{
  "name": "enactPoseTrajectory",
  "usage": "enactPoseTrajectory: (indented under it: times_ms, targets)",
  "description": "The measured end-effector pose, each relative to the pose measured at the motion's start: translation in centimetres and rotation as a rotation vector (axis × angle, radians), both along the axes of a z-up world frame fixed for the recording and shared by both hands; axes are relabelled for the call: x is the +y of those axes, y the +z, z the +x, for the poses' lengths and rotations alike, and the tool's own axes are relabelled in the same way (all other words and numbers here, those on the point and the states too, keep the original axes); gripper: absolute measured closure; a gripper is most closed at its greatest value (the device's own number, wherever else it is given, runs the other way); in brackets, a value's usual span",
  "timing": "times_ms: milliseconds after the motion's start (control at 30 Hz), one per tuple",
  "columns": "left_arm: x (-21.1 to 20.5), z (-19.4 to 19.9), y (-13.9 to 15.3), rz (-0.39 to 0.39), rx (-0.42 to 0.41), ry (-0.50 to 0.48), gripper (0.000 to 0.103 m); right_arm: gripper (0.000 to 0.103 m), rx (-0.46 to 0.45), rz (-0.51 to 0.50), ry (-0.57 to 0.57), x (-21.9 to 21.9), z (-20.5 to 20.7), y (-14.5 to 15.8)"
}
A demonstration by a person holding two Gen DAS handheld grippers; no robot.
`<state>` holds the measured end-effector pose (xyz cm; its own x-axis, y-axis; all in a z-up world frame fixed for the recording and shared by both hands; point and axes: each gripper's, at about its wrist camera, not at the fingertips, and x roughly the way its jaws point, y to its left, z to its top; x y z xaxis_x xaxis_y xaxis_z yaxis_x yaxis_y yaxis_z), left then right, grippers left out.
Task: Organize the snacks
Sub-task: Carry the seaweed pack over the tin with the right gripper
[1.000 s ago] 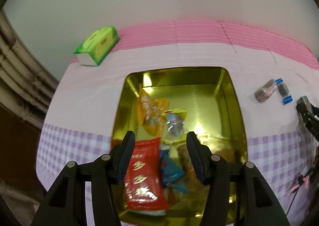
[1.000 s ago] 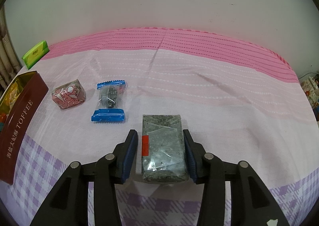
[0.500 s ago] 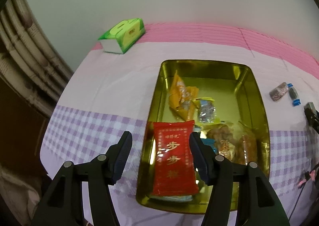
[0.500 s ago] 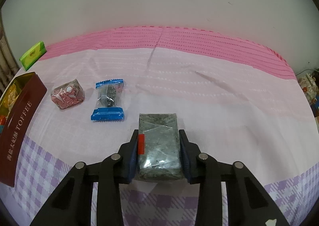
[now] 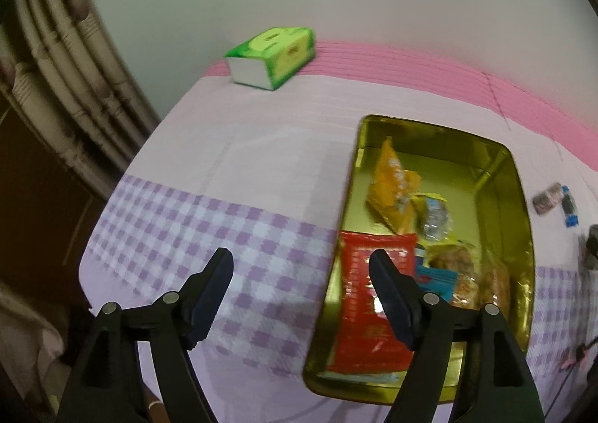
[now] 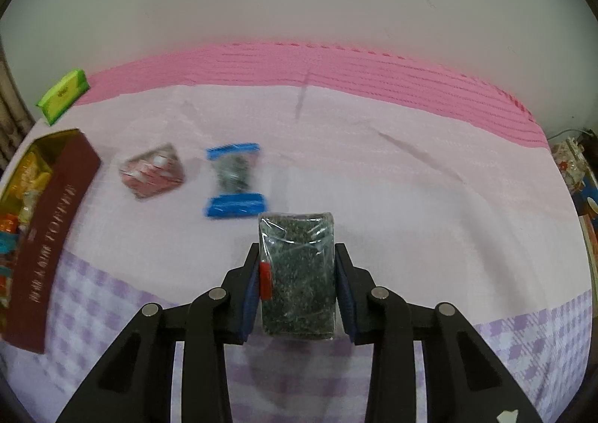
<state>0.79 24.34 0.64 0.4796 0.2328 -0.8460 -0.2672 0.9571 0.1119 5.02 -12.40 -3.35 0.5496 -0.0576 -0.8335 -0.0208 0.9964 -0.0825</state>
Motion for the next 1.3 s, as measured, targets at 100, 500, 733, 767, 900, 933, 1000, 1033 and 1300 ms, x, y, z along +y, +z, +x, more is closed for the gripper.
enactPoseTrajectory:
  times_ms: [100,500,733,767,900,933,1000,1033,1300]
  targets:
    - [0.9,-0.1,0.0,0.003,-0.007,0.035,0.023,0.07,-0.018,0.024,0.041,2.1,-0.1,1.3]
    - [2.6,-0.2,-0.3,0.001,-0.01,0.103,0.018,0.07,-0.047,0.129,0.259,12.7,-0.4,4.4]
    - [4.1,-0.3,-0.3,-0.016,-0.015,0.169,0.018,0.07,-0.022,0.156,0.355,18.2,-0.5,3.7]
    - [4.3,-0.3,-0.4,-0.025,-0.014,0.176,0.018,0.07,-0.015,0.162,0.363,18.8,-0.4,3.5]
    - [5.0,-0.5,-0.4,-0.045,-0.016,0.208,0.018,0.07,-0.002,0.16,0.398,20.8,-0.4,2.9]
    - [5.2,-0.5,-0.5,-0.045,-0.015,0.215,0.018,0.07,0.003,0.161,0.406,21.2,-0.4,2.7]
    - [5.4,-0.5,-0.5,-0.05,-0.012,0.225,0.018,0.07,0.005,0.152,0.425,22.0,-0.5,2.6]
    - [5.5,-0.5,-0.6,-0.054,-0.011,0.229,0.018,0.07,0.008,0.152,0.433,22.3,-0.5,2.6]
    - [5.5,-0.6,-0.6,-0.061,-0.007,0.231,0.018,0.07,0.037,0.14,0.465,24.3,-0.3,1.2]
